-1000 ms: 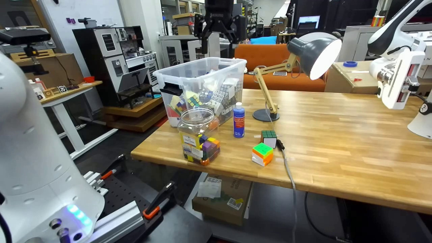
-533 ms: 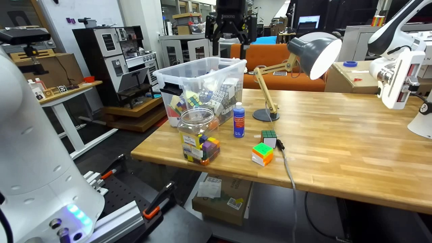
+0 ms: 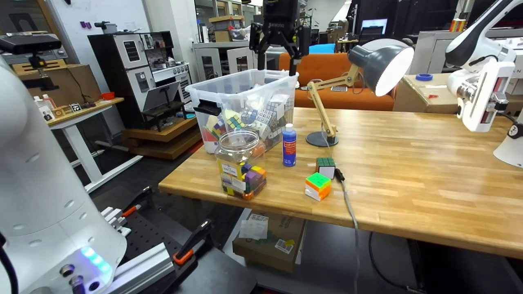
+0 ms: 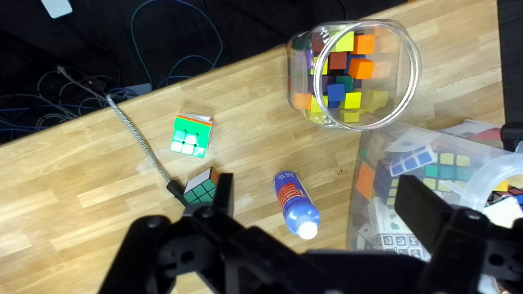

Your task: Turn off the lamp

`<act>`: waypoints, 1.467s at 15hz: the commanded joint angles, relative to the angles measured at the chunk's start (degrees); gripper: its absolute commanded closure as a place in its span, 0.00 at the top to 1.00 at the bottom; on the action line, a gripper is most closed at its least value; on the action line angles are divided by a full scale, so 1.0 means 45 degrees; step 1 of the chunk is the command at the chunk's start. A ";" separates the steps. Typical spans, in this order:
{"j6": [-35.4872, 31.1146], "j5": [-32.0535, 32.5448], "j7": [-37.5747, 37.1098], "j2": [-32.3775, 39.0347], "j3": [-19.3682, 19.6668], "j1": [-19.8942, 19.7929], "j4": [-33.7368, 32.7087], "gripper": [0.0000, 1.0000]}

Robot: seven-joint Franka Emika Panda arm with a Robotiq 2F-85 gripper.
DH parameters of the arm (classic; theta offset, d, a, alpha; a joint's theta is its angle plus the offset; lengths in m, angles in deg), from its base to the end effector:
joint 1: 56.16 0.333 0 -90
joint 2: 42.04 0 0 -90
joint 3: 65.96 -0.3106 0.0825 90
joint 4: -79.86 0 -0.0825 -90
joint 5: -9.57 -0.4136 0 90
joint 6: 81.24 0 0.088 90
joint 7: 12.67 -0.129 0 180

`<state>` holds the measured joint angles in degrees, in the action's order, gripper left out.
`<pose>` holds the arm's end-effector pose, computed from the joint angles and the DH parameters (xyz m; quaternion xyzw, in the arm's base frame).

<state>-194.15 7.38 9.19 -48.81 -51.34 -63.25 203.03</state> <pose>0.4957 -0.1952 0.4051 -0.9989 0.0054 0.0182 0.0419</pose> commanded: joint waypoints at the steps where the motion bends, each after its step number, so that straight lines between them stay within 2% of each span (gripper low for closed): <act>1: -0.0069 -0.0901 -0.0060 0.1480 -0.0119 -0.0246 -0.1013 1.00; 10: -0.0332 -0.1035 -0.1717 0.5419 -0.0412 -0.0975 -0.4007 1.00; 11: -0.0430 -0.0907 -0.1327 0.4974 -0.0518 -0.0989 -0.3368 1.00; 13: -0.0430 -0.0892 -0.1587 0.5382 -0.0544 -0.1073 -0.3827 1.00; 19: -0.0419 -0.0894 -0.1674 0.5404 -0.0559 -0.1078 -0.3909 1.00; 22: -0.0919 -0.1062 -0.2232 0.5879 -0.0557 -0.1145 -0.4284 1.00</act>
<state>-196.70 2.83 1.40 -24.20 -52.23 -66.48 185.57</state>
